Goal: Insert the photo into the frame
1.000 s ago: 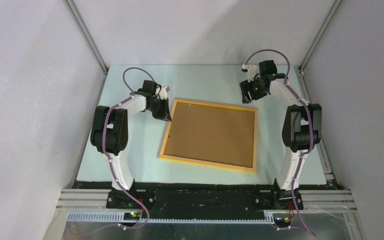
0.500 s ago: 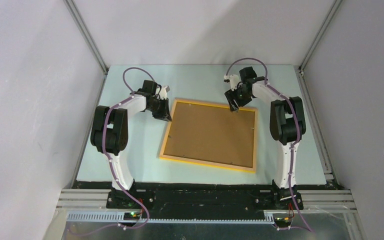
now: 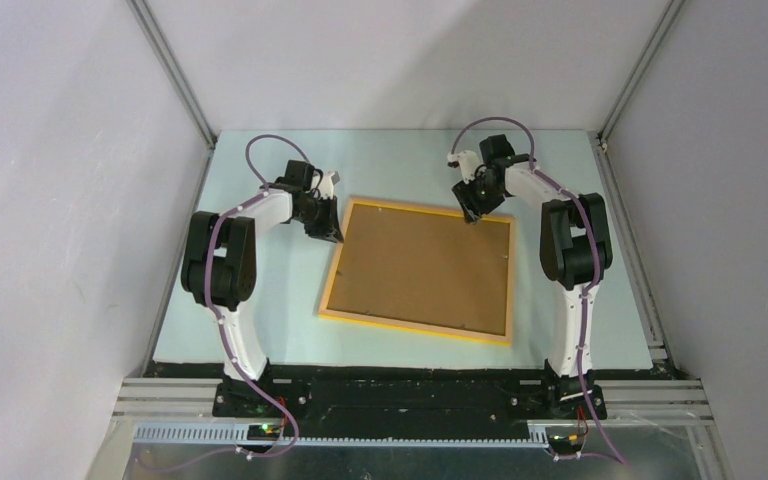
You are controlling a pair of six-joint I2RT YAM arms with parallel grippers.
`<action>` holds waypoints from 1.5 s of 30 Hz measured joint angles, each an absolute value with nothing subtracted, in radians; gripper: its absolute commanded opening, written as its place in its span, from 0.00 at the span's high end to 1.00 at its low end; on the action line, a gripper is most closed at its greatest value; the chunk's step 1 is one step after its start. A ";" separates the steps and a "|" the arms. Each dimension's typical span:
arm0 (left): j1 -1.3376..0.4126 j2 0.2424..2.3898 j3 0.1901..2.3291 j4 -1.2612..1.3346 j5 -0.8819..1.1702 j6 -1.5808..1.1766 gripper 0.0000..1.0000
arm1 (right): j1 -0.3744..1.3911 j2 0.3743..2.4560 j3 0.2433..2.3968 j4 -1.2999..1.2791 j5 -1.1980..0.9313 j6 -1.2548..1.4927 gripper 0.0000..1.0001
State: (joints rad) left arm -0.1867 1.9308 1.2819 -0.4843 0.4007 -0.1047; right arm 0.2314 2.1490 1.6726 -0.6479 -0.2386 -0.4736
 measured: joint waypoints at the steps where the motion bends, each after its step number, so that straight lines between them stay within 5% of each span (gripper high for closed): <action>1: -0.187 1.931 1.282 -0.484 0.401 -0.105 1.00 | 0.231 2.149 1.671 -0.646 -0.237 -0.482 0.46; 10: -0.187 1.932 1.282 -0.484 0.405 -0.105 1.00 | 0.220 2.149 1.666 -0.638 -0.234 -0.518 0.60; 23: -0.187 1.933 1.282 -0.484 0.406 -0.105 1.00 | 0.213 2.149 1.665 -0.638 -0.246 -0.536 0.65; 33: -0.186 1.933 1.282 -0.484 0.406 -0.105 1.00 | 0.191 2.149 1.665 -0.643 -0.294 -0.505 0.46; 45: -0.187 1.934 1.282 -0.484 0.411 -0.105 1.00 | 0.118 2.151 1.666 -0.671 -0.373 -0.403 0.47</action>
